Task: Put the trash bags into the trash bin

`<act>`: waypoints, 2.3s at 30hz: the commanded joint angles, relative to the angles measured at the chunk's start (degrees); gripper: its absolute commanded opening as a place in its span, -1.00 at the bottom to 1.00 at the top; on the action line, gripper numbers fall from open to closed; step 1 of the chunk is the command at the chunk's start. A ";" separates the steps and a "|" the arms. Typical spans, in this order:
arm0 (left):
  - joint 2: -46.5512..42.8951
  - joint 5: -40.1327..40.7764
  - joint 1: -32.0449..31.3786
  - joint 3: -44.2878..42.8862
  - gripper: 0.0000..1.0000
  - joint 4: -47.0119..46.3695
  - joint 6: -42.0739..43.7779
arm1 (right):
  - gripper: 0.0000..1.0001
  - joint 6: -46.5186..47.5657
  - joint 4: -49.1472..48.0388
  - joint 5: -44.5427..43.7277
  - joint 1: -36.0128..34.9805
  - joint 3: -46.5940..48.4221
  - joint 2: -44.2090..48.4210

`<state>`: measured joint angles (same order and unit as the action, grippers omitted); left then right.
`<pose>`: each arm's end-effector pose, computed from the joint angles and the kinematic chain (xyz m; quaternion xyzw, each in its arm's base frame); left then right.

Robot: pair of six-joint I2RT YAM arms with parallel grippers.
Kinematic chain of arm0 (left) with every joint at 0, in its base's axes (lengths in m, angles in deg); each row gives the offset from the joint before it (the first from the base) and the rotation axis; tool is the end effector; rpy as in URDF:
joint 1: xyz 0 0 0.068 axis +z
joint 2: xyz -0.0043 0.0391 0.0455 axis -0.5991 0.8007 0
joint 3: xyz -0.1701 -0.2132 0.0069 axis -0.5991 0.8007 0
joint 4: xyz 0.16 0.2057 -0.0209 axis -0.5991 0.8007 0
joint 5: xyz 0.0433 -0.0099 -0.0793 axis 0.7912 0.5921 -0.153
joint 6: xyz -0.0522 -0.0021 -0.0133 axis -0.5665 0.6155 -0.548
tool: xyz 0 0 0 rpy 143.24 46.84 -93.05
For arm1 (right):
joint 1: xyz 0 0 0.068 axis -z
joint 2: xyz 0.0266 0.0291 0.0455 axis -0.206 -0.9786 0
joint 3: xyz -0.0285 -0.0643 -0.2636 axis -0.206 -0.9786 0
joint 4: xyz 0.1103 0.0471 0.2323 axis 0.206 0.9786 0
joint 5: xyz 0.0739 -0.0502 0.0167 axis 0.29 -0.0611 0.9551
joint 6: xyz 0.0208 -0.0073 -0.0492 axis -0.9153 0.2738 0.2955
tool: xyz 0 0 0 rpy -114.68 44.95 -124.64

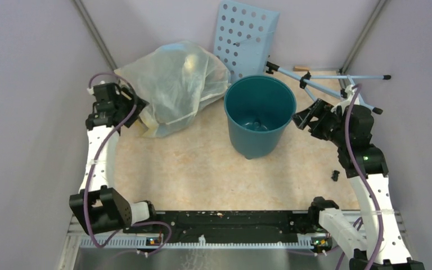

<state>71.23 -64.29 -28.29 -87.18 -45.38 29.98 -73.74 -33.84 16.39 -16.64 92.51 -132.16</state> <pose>0.2734 0.0360 0.3482 -0.3486 0.8245 -0.1842 0.4060 0.1573 0.0204 0.3748 0.1462 0.8187 0.2582 0.4916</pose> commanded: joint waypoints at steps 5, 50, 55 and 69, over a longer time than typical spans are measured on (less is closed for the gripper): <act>0.54 -0.79 11.16 0.73 0.42 -2.00 -2.82 | 0.51 0.09 -0.98 1.51 0.10 2.36 0.76; 32.23 -22.28 20.18 -5.12 -1.00 -28.99 -16.54 | 0.29 2.60 -3.84 0.27 0.10 2.55 -1.59; 21.96 -7.51 20.23 -4.28 -1.00 -19.43 -10.74 | 0.29 1.91 -4.33 1.11 0.07 2.96 -1.82; -5.11 7.40 17.27 1.10 -1.00 -12.99 -8.22 | 0.27 0.13 1.57 1.09 -1.67 8.14 -2.77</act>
<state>70.57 -60.64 -8.75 -86.54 -61.90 19.40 -72.26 -33.78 17.77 -17.12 98.35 -134.93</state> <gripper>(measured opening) 0.004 0.637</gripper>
